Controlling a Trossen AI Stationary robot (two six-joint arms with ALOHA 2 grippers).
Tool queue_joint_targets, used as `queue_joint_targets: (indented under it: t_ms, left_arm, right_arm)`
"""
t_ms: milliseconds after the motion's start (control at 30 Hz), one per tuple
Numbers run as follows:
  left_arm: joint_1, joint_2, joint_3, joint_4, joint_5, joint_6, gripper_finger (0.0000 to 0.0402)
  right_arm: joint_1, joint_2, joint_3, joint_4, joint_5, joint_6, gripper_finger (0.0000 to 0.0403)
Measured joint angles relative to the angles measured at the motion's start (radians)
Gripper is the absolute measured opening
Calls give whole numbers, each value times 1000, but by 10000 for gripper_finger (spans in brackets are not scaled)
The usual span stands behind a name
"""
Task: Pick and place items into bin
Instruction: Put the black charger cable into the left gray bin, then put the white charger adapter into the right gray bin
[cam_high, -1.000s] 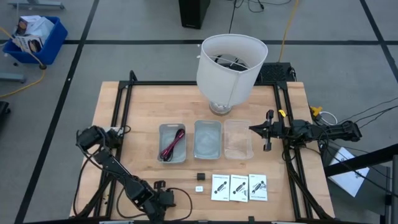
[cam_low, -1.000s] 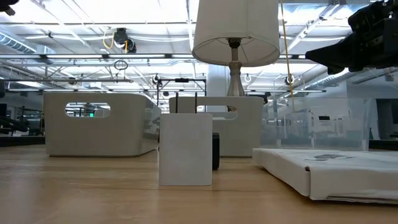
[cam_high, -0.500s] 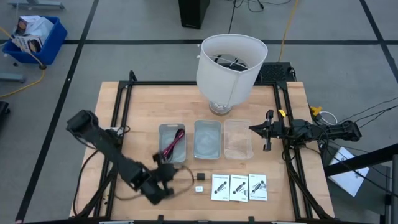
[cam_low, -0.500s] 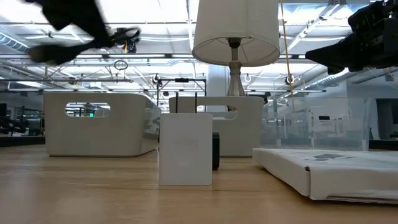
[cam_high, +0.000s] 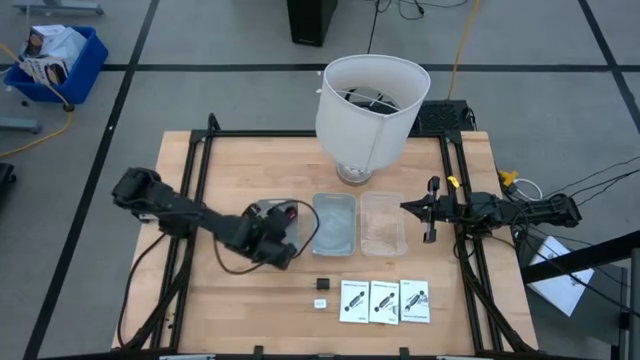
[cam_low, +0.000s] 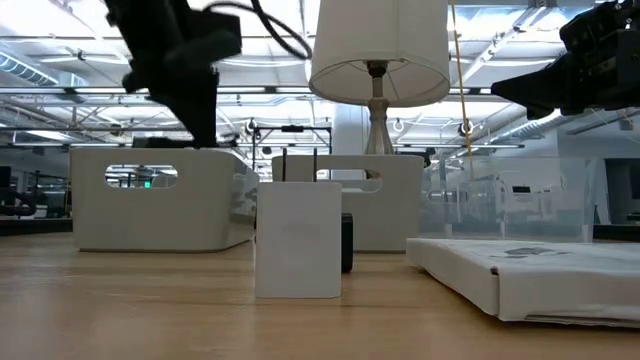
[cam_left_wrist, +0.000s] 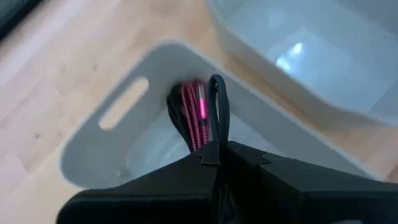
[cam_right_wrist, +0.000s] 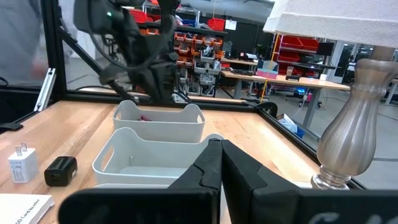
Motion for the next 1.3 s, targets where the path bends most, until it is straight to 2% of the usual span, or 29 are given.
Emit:
queue_joint_targets:
  t_ms: [133,600,700,1000,1133,1300]
  left_arm:
    - [46,44,0,-2,74,27,10]
    - [110,131,0,19,190,112,14]
    - [110,130,0,39,203,138,41]
    - [99,121,2,38,201,185,166]
    - [84,99,1,33,127,253,201]
    - [8,-23,2,44,-83,321,198]
  right_arm:
    - [0,0,0,0,0,0,0]
    - [0,0,0,0,0,0,0]
    - [0,0,0,0,0,0,0]
    - [0,0,0,0,-1,0,0]
    - [0,0,0,0,-3,0,0]
    - [0,0,0,0,-3,0,0]
